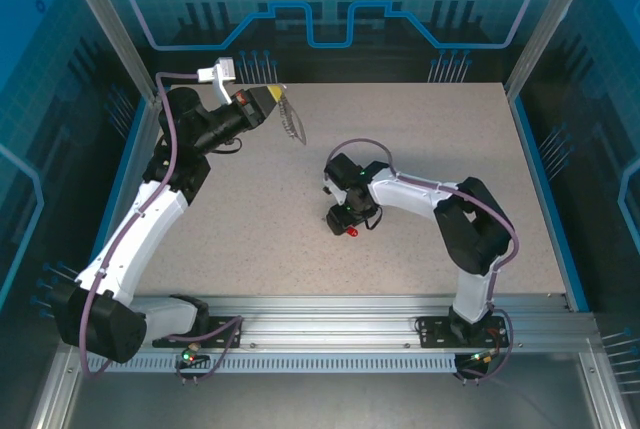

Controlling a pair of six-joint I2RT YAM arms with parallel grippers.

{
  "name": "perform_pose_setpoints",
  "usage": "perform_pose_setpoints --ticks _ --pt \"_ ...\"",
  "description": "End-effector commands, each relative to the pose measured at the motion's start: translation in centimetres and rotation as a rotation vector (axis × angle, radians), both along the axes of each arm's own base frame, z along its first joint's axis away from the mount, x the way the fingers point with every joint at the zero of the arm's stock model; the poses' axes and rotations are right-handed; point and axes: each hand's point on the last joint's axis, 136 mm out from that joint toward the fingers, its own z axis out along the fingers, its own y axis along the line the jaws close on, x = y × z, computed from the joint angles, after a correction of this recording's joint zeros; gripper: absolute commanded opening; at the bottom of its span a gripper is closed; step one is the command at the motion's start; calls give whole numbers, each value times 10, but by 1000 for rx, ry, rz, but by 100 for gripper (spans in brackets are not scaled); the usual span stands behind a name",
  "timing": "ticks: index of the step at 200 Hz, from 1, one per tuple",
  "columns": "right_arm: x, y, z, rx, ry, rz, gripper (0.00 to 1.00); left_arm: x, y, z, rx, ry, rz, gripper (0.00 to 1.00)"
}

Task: Put the keys on the keyring

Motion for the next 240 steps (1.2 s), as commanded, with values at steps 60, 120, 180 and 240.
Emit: perform_pose_setpoints --ticks 60,120,180,240 --pt "-1 14 -16 -45 7 99 45 -4 0 20 -19 -57 -4 0" --pt "10 11 -17 -40 39 4 20 -4 0 18 -19 -48 -5 0" --pt "17 -9 -12 67 126 -191 0 -4 -1 17 -15 -49 -10 0" --pt "14 -30 7 217 170 -374 0 -4 -1 17 -16 -51 -11 0"
